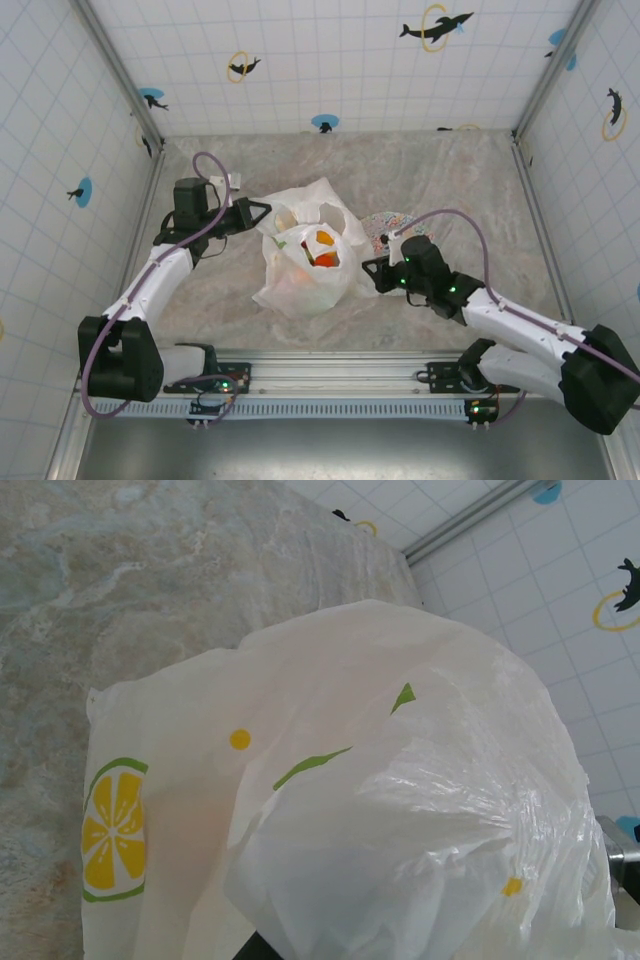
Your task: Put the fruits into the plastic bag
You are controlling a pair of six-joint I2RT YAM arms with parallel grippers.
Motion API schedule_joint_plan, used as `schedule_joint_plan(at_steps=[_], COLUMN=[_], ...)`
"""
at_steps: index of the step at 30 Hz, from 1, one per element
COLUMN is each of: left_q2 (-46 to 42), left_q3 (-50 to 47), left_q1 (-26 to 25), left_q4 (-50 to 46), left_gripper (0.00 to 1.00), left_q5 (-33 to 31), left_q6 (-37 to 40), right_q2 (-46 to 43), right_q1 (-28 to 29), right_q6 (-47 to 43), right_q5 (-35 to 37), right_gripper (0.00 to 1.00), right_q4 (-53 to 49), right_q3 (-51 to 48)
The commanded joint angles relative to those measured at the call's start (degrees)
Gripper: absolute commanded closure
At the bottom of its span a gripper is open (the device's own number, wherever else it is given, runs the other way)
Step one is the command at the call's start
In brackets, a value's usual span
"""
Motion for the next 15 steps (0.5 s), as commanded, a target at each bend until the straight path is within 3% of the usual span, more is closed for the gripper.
schedule_joint_plan(at_steps=[1, 7, 15], left_q2=[-0.7, -1.9, -0.8], left_q3=[1.6, 4.7, 10.6], left_q1=[0.5, 0.9, 2.9], left_q4=[1.6, -0.4, 0.1], left_gripper=[1.00, 1.00, 1.00], left_q5=[1.6, -1.5, -5.7], left_q6=[-1.3, -1.0, -3.2], right_q2=[1.0, 3.2, 8.9], right_q1=[1.3, 3.7, 5.1], right_q6=[0.6, 0.5, 1.0], right_q5=[3.3, 4.5, 5.3], right_gripper=[0.92, 1.00, 1.00], right_q4=[4.1, 6.8, 10.7], right_q3=[5.3, 11.8, 22.6])
